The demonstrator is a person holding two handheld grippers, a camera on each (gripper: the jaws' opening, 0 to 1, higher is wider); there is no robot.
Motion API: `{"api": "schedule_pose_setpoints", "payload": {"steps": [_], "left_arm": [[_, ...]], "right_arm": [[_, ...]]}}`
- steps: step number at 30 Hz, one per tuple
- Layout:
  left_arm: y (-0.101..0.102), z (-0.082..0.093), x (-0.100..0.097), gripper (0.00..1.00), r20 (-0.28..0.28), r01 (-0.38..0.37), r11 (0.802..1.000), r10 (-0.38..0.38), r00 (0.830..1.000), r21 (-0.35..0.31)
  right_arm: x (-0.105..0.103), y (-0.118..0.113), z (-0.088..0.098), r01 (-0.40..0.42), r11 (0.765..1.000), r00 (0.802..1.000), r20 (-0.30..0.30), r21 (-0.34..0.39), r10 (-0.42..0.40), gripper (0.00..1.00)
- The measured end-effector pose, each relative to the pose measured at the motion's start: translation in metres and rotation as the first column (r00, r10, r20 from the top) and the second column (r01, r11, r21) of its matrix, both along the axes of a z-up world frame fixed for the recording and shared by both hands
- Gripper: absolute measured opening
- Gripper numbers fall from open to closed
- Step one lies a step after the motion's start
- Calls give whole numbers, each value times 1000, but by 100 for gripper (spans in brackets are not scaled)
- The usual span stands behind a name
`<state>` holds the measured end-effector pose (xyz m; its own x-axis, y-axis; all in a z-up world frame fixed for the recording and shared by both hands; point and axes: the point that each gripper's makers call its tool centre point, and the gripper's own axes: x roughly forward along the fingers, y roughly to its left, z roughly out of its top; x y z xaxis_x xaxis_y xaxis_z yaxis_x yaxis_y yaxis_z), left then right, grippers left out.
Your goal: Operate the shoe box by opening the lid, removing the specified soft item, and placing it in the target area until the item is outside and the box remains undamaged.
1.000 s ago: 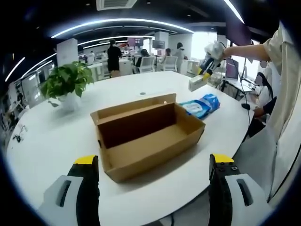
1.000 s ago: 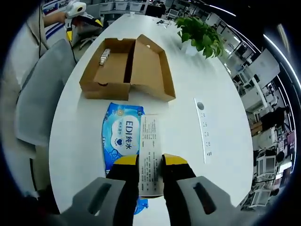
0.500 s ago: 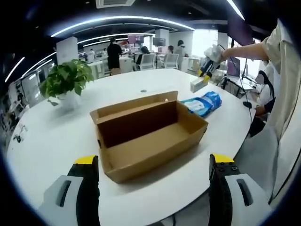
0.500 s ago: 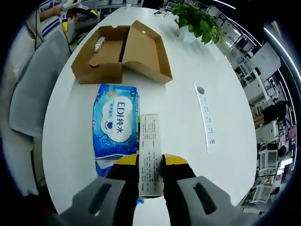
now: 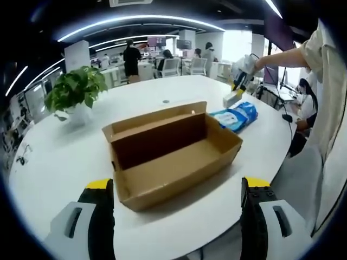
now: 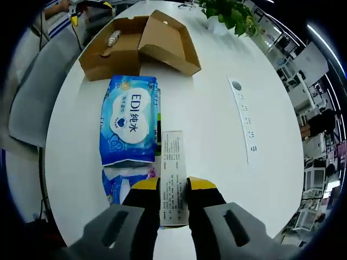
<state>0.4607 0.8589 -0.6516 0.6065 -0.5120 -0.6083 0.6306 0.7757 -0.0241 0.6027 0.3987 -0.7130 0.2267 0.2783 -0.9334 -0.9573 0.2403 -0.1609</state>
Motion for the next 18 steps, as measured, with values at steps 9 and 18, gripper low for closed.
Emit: {"api": "schedule_pose_setpoints", "payload": {"steps": [9, 18], "left_arm": [[-7, -7, 1, 100, -18, 0, 1000, 0, 1000, 10], [-15, -9, 4, 100, -25, 10, 1000, -9, 1000, 14]], "right_arm": [[-4, -16, -19, -10, 1000, 999, -31, -26, 9, 16], [-4, -34, -32, -44, 996, 998, -46, -72, 41, 16]]}}
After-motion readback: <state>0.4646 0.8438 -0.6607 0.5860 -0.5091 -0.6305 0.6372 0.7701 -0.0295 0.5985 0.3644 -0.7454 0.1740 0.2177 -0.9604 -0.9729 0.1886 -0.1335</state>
